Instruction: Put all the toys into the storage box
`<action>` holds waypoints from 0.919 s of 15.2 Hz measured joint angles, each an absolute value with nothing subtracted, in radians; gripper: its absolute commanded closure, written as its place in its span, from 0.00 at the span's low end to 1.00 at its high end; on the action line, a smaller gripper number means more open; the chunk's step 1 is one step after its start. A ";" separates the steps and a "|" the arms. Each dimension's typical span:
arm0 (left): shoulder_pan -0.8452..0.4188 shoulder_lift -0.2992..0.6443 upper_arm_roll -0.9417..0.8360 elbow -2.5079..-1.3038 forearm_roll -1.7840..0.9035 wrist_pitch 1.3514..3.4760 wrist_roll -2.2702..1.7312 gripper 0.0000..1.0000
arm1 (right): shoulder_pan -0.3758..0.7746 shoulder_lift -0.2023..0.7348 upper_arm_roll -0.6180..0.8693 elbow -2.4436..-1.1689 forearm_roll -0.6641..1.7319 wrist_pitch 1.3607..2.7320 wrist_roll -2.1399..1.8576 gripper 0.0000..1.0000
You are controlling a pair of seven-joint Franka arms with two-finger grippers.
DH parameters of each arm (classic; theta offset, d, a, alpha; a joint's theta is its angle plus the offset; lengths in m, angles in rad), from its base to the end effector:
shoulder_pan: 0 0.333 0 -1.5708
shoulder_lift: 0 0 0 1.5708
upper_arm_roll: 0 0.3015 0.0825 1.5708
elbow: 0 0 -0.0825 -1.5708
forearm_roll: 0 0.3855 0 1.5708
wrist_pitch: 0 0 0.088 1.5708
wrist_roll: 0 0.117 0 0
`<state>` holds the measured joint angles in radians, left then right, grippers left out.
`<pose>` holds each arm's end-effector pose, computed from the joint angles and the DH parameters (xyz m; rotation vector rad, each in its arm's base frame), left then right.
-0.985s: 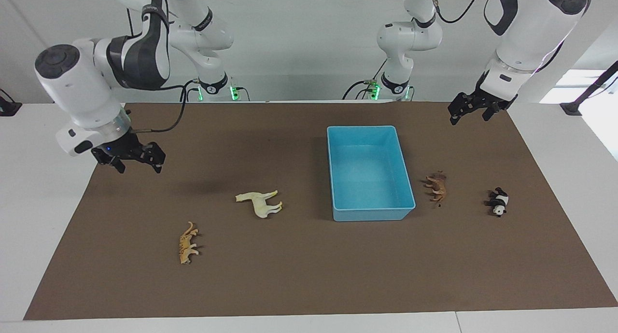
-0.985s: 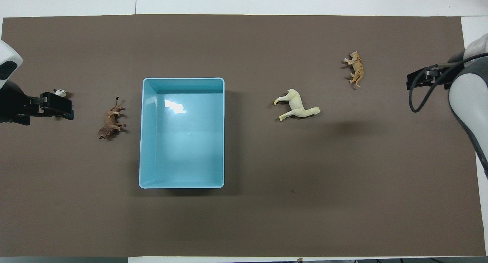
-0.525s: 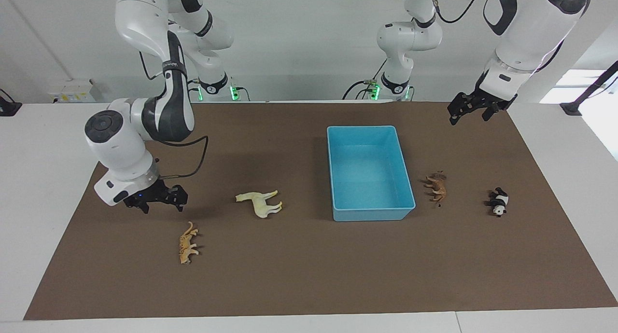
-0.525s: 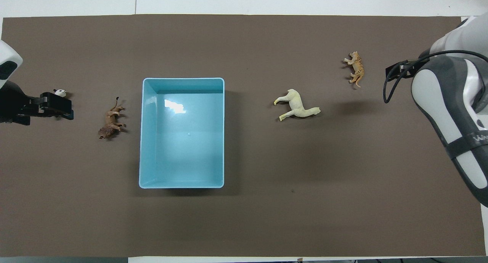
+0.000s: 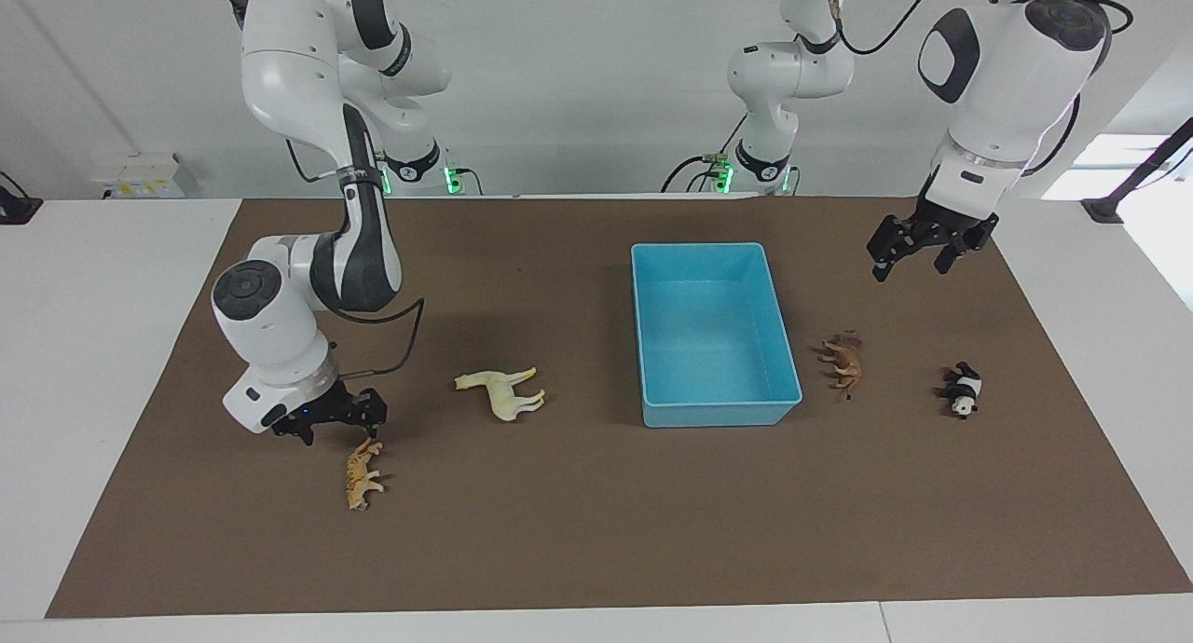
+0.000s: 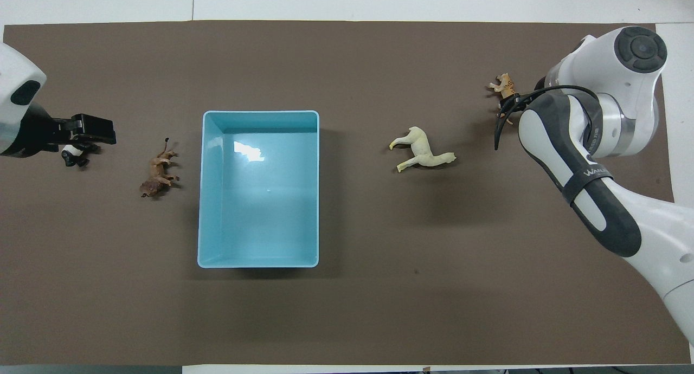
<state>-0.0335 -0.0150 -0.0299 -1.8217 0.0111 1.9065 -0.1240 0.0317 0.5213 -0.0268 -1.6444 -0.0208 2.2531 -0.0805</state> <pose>0.5702 -0.0354 0.5182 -3.1346 -0.0901 -0.1575 0.6851 0.0046 0.2969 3.1015 0.1582 0.1341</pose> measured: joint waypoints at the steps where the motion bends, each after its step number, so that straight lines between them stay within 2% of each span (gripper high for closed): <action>1: -0.030 0.002 -0.029 -1.840 0.018 1.943 -0.124 0.00 | 0.032 0.529 -0.027 -1.635 -0.021 2.256 -0.081 0.00; 3: -0.020 0.043 -0.028 -1.889 0.031 2.032 -0.124 0.00 | 0.032 0.543 -0.027 -1.614 -0.021 2.256 -0.081 0.00; 9: 0.009 0.102 -0.029 -2.207 0.035 2.433 -0.123 0.00 | 0.041 0.594 -0.010 -1.562 -0.010 2.257 -0.082 0.00; 14: 0.003 0.131 -0.044 -2.231 0.035 2.466 -0.123 0.00 | 0.052 0.623 -0.009 -1.524 0.009 2.257 -0.082 0.00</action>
<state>0.0030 0.1310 -0.0436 -2.2308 0.0346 2.4659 -0.1229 0.0516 0.6229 -0.0088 -1.5236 0.0086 2.2568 -0.0817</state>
